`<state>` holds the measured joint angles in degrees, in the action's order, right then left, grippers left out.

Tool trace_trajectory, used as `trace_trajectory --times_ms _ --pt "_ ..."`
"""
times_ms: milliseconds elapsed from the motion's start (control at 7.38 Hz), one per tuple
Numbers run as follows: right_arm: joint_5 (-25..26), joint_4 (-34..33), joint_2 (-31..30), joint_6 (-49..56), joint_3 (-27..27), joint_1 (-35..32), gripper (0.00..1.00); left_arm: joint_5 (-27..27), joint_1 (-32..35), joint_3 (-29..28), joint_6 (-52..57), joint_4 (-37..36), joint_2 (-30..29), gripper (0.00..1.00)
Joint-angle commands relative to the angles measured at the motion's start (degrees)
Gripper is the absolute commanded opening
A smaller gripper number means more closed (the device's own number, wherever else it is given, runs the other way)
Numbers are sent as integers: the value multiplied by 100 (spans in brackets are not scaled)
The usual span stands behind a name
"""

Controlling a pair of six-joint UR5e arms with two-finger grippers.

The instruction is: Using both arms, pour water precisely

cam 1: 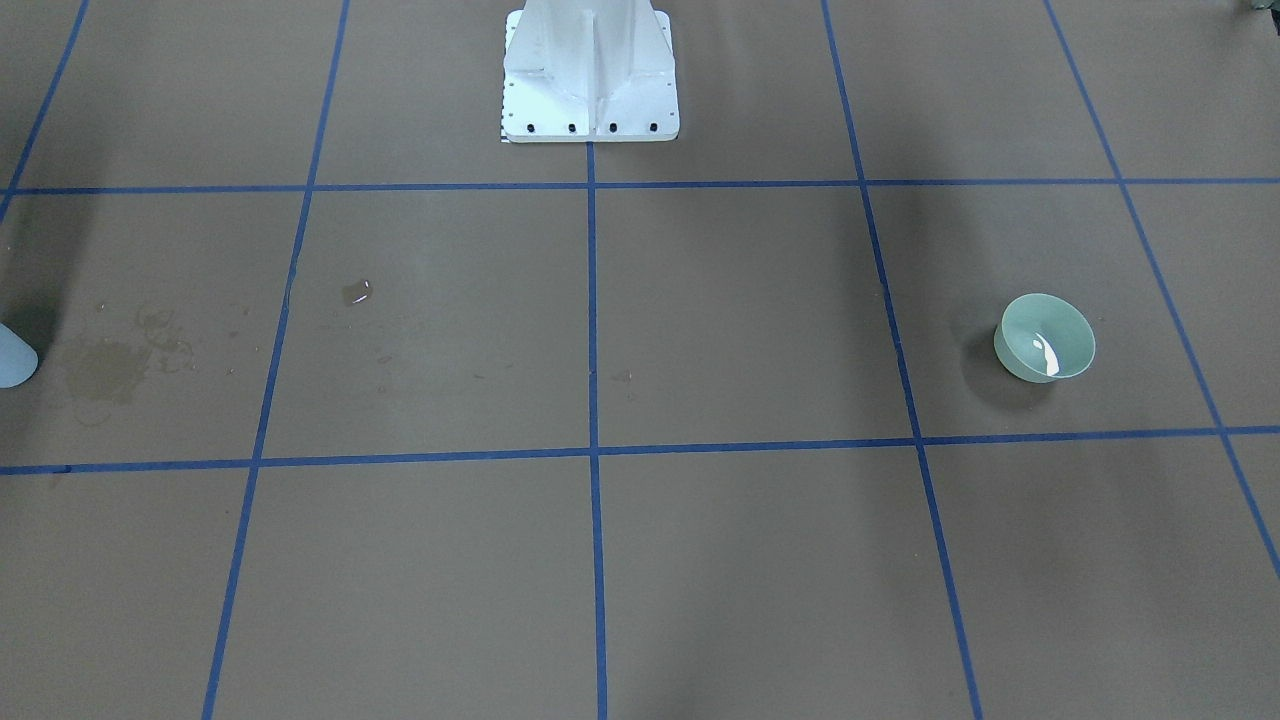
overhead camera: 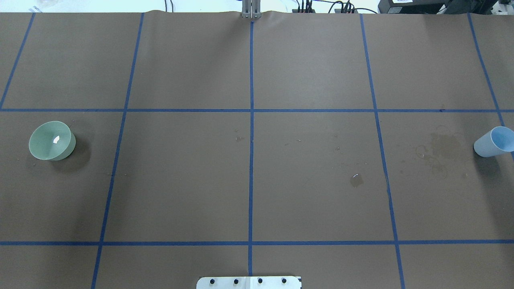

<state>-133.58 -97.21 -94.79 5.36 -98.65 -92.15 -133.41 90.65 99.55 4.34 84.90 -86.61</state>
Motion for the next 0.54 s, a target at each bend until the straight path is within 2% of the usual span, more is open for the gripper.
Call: trace_trajectory --times_ms 0,406 --pt "-2 437 5 -17 205 127 100 0 -3 -23 -12 0 -31 100" --pt "-19 457 5 -105 171 127 100 0 -12 -32 -12 0 -31 100"
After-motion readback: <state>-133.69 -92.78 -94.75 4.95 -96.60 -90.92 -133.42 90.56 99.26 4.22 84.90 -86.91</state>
